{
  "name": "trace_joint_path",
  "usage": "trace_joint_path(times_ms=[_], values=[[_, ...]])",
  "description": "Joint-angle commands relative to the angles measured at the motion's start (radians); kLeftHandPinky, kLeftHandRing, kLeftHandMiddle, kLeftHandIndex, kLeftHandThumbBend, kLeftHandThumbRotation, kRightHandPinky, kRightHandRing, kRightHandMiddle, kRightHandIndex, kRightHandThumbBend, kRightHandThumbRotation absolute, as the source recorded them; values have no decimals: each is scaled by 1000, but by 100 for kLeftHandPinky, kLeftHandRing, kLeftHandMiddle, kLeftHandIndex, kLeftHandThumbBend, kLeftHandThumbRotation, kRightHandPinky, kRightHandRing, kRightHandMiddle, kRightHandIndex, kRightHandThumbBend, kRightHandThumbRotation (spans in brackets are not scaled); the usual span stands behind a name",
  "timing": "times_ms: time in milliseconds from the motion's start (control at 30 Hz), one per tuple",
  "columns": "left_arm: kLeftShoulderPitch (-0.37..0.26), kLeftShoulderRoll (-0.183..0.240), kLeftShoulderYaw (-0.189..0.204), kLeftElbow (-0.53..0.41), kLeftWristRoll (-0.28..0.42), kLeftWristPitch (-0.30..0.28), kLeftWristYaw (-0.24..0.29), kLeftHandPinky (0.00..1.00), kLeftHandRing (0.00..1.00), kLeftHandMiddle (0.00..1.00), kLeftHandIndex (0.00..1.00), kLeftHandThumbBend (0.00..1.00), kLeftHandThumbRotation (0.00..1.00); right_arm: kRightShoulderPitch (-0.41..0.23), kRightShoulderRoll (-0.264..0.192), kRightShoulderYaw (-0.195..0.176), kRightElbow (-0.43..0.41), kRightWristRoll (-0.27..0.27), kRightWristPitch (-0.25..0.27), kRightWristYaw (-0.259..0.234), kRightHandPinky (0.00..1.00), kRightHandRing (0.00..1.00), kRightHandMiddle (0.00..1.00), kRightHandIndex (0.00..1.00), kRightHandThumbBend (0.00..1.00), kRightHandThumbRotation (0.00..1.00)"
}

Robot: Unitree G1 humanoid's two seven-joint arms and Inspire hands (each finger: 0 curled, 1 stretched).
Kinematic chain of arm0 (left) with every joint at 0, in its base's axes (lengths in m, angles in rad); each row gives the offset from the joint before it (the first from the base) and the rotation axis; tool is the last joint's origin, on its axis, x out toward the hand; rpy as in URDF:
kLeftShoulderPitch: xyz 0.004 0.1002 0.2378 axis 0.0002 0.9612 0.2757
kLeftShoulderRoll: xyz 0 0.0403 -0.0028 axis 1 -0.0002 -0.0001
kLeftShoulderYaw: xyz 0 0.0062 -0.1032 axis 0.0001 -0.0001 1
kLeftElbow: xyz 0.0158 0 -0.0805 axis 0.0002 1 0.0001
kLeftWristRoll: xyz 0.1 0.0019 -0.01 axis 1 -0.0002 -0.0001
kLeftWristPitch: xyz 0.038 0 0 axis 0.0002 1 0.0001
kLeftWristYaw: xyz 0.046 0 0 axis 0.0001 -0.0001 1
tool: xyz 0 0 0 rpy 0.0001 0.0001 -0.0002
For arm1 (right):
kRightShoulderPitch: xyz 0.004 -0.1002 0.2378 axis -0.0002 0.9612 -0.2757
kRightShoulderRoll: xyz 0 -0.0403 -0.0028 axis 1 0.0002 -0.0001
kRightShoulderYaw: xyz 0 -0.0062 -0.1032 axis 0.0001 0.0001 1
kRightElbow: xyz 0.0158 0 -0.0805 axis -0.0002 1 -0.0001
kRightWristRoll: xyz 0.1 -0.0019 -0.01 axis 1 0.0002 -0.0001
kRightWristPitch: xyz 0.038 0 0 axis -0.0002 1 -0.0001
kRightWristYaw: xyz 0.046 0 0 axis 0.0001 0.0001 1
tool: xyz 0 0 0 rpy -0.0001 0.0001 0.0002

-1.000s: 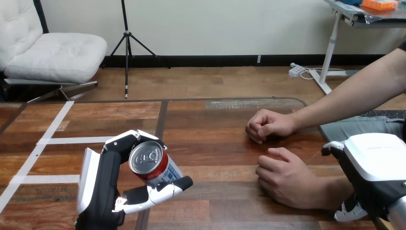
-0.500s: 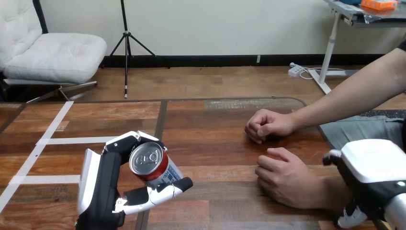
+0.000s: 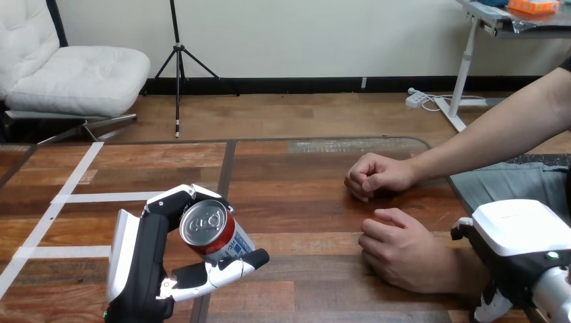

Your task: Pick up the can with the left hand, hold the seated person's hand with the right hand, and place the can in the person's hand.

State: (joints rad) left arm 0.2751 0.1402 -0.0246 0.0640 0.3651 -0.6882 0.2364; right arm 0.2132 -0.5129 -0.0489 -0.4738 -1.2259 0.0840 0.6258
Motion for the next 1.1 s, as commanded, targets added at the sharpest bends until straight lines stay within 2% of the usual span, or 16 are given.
trace_joint_path(times_ms=[0, 367, 633, 1067], values=[[-42, 2, 8, -22, -12, -28, 3, 33, 37, 41, 43, 79, 0, -77, -26, 9, 9, 3, 12, 1, 93, 84, 83, 80, 86, 11], [-40, 9, 13, -25, -19, -29, -1, 33, 38, 42, 43, 79, 0, -88, -33, 21, 34, 28, 9, 2, 88, 82, 82, 78, 85, 9], [-39, 9, 15, -28, -26, -28, -5, 33, 38, 42, 43, 78, 0, -99, -29, 37, 40, 22, 23, 32, 86, 81, 81, 78, 84, 8], [-40, 10, 17, -29, -21, -30, -8, 33, 38, 42, 43, 78, 0, -126, -26, 66, 72, 15, 43, 53, 80, 80, 80, 77, 83, 5]])
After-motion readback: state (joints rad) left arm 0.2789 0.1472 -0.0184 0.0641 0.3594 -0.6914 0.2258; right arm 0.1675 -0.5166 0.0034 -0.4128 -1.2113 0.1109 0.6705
